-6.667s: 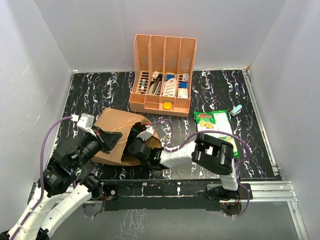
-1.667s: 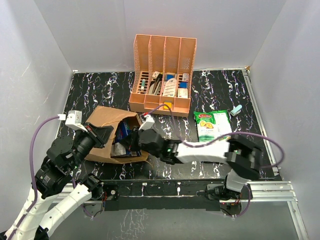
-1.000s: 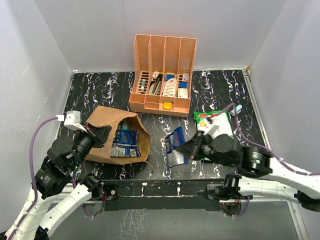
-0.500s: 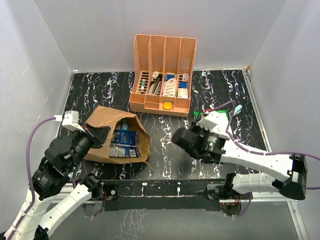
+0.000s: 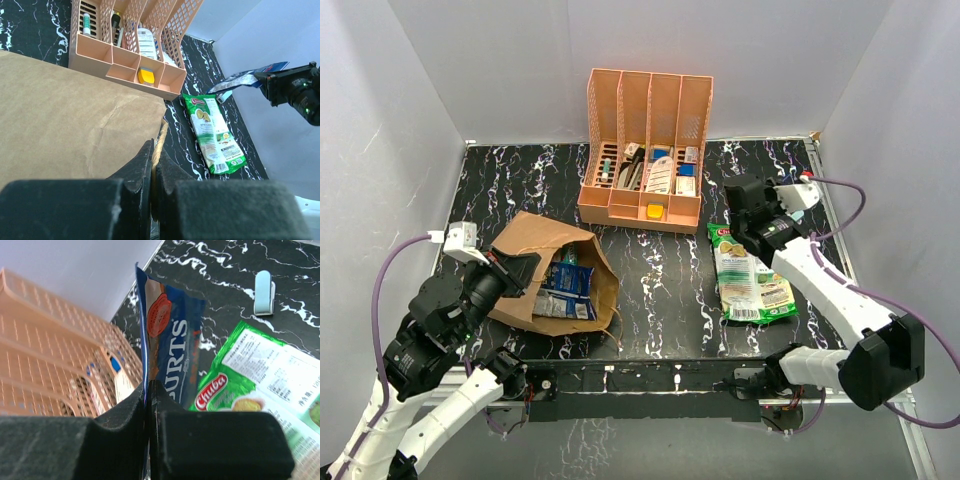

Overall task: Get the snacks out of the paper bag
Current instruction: Place the snack at the center of the board.

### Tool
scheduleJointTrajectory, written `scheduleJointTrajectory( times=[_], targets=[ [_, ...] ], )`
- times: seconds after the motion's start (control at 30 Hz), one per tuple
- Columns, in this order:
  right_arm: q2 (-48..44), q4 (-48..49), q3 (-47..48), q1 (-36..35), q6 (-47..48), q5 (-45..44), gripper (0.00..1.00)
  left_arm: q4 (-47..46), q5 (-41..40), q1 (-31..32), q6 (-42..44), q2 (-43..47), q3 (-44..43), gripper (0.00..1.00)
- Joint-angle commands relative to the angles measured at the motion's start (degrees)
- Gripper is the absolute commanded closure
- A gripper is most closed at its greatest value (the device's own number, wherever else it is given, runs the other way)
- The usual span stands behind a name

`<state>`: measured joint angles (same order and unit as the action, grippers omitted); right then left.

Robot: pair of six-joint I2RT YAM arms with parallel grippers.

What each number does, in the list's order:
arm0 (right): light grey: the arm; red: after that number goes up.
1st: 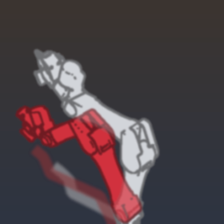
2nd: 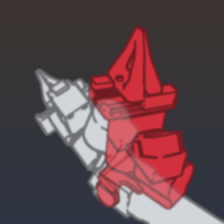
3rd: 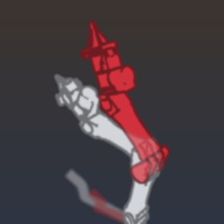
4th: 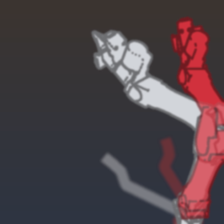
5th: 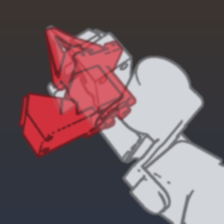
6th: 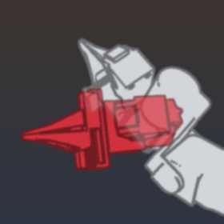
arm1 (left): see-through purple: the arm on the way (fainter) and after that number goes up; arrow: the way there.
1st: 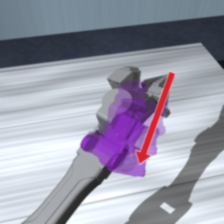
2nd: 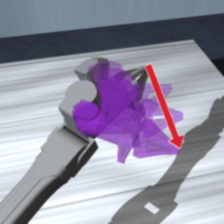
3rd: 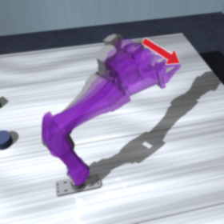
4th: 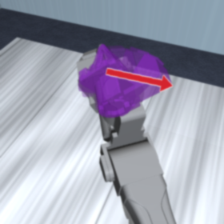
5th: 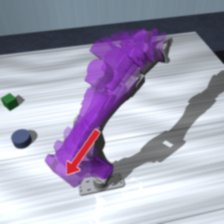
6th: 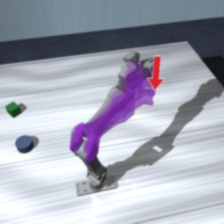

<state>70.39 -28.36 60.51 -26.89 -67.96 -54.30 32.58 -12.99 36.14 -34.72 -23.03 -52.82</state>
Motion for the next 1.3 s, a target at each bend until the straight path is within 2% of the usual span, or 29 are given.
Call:
scheduleJointTrajectory(
  times=[0.0, 0.13, 0.37, 0.83, 0.93, 1.03, 1.17, 1.27],
  targets=[
    [0.31, 9.67, -4.05, 5.98, -4.32, 9.83, 0.93, 0.51, -1.41, 0.25, 0.86, 0.85, -1.73, 1.00],
    [-1.87, 9.84, -10.12, 8.40, -9.11, 13.42, 0.93, 1.35, -2.22, 0.25, 1.91, 1.26, -2.75, 1.00],
    [-9.72, 8.91, -23.05, 8.77, -12.89, 13.55, 0.93, 1.00, -2.64, 0.29, 2.08, 2.44, -1.50, 1.00],
    [-22.02, -1.48, -41.16, 8.75, -16.55, 18.49, 0.92, -0.11, -0.91, 0.25, 0.90, 1.41, -0.93, 1.00],
    [-25.62, -2.13, -44.29, 8.79, -16.30, 19.59, 0.83, -0.70, -0.43, 0.20, 0.30, 1.20, -0.44, 1.00],
    [-28.08, -3.64, -44.30, 8.79, -14.87, 21.88, 0.65, -1.52, 0.70, 0.25, -0.40, 0.76, -0.04, 1.00],
    [-33.21, -12.90, -41.43, 8.79, -15.03, 23.66, 0.42, -1.13, 0.82, 0.25, -0.68, 0.14, -0.37, 1.00],
    [-40.35, -19.97, -35.80, 8.77, -13.62, 24.60, 0.34, -1.17, 0.76, 0.25, -0.88, 0.41, -0.07, 1.00]
  ],
)
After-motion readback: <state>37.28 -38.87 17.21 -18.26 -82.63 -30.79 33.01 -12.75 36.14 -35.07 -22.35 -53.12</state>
